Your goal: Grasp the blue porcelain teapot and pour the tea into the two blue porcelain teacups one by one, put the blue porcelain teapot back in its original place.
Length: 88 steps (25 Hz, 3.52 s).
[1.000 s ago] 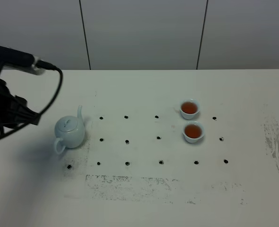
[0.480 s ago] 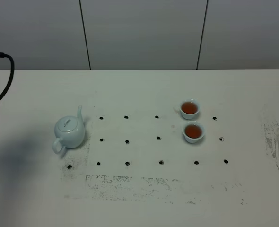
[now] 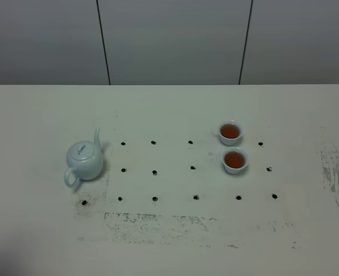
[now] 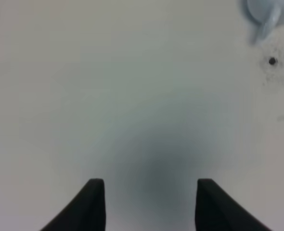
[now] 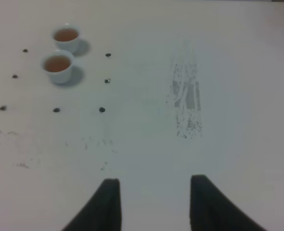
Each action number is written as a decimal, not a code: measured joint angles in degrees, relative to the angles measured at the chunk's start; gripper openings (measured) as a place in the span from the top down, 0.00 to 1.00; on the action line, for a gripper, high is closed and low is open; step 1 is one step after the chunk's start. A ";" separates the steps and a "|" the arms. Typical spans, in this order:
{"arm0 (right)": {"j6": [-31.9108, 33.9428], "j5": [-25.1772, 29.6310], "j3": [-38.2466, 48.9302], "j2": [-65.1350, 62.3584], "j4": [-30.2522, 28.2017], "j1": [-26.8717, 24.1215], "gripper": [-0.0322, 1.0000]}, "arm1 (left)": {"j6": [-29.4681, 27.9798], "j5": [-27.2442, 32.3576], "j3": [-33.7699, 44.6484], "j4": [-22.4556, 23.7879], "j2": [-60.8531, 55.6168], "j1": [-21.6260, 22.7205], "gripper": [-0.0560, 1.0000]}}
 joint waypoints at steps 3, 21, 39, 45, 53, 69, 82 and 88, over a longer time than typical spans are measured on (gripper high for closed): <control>0.00 0.00 0.00 0.00 0.00 0.00 0.65 | 0.25 6.99 0.77 -0.32 -6.99 0.00 0.56; 0.00 0.00 0.00 0.00 0.00 0.00 0.65 | -2.27 0.72 19.44 -3.07 -39.60 -10.21 0.56; 0.00 0.00 0.00 0.00 0.00 0.00 0.65 | -3.35 0.67 19.44 -2.02 -40.23 -10.35 0.56; 0.00 0.00 0.00 0.00 0.00 0.00 0.65 | -3.35 0.67 19.44 -2.02 -40.23 -10.35 0.56; 0.00 0.00 0.00 0.00 0.00 0.00 0.65 | -3.35 0.67 19.44 -2.02 -40.23 -10.35 0.56; 0.00 0.00 0.00 0.00 2.99 1.15 0.65 | -3.35 0.67 19.44 -2.02 -40.23 -10.35 0.56; 0.00 0.00 0.00 0.00 3.63 1.15 0.65 | -3.35 0.72 19.44 -2.02 -40.23 -10.35 0.56; 0.00 -0.05 0.00 0.00 3.63 1.15 0.65 | -3.35 0.72 19.44 -2.02 -40.23 -10.35 0.56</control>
